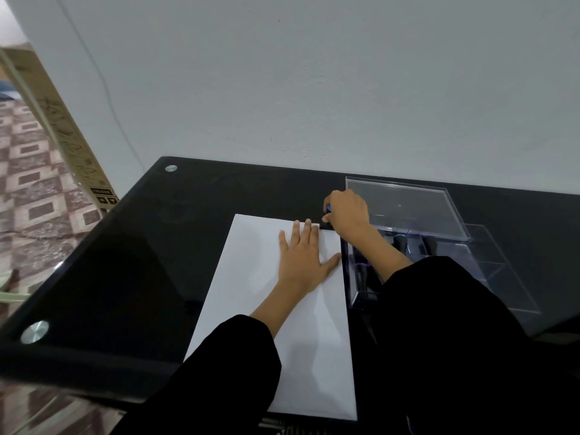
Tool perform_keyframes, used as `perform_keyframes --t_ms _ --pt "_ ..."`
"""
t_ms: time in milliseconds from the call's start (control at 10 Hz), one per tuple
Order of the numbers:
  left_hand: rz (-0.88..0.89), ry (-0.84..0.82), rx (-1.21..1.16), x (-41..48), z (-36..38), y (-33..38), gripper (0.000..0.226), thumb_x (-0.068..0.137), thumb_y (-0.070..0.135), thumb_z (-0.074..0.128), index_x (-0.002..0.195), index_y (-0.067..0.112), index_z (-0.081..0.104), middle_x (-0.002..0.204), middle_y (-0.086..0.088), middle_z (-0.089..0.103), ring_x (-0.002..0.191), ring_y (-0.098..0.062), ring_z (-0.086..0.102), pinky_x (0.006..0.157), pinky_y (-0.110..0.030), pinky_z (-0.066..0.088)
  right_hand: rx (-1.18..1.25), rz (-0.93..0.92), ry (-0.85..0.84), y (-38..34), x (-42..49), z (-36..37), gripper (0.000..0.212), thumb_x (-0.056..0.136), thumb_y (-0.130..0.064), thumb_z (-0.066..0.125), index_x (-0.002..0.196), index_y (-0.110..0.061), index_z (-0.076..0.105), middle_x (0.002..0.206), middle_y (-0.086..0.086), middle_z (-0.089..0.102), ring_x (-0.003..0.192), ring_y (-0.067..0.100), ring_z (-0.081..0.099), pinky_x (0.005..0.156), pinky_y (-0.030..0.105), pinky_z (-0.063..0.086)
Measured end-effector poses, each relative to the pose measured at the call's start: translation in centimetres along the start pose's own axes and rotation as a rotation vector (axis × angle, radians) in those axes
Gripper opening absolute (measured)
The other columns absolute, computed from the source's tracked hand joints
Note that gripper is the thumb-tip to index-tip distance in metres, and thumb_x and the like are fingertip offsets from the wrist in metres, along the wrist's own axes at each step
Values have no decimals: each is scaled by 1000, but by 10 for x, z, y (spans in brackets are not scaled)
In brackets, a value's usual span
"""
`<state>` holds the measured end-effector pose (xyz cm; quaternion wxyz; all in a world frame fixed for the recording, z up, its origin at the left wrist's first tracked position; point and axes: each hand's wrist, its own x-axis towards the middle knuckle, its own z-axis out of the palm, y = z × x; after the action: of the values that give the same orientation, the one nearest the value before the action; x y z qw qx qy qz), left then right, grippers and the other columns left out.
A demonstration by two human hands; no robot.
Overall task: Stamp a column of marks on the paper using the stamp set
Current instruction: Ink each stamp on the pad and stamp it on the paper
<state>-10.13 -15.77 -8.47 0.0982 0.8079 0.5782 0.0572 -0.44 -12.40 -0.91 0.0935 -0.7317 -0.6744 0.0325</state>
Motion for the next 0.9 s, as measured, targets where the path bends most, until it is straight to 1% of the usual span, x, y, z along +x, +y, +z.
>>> perform_keyframes --t_ms 100,300,500,600,900 --pt "3 -1 3 0 1 1 81 90 65 23 151 16 3 159 -3 -3 146 -24 -9 116 -48 -6 4 3 -6 1 1 0 24 90 -17 61 111 -5 64 113 14 61 100 25 62 83 30 49" --pt "9 4 16 -1 0 0 81 91 65 23 151 15 3 159 -4 -2 146 -25 -8 116 -48 -4 27 7 -31 2 8 -2 22 88 -16 63 108 -6 67 111 13 64 101 25 62 82 29 49" --pt "9 -1 27 0 -1 -1 81 91 65 22 151 15 3 159 -4 -3 146 -25 -8 116 -48 -4 38 -1 -49 2 12 -1 23 87 -18 65 107 -8 68 115 13 63 103 26 62 86 31 49" --pt "10 -4 31 -1 0 0 81 90 65 22 151 15 2 159 -4 -3 146 -25 -8 116 -48 -4 43 -3 -49 3 13 -1 23 86 -18 65 106 -8 68 114 13 64 102 25 62 83 29 49" --pt "12 3 26 0 1 -1 81 90 65 23 151 15 3 159 -4 -3 146 -25 -8 116 -48 -4 52 -7 -40 6 15 2 21 86 -17 65 106 -9 68 113 12 65 101 25 62 82 29 49"
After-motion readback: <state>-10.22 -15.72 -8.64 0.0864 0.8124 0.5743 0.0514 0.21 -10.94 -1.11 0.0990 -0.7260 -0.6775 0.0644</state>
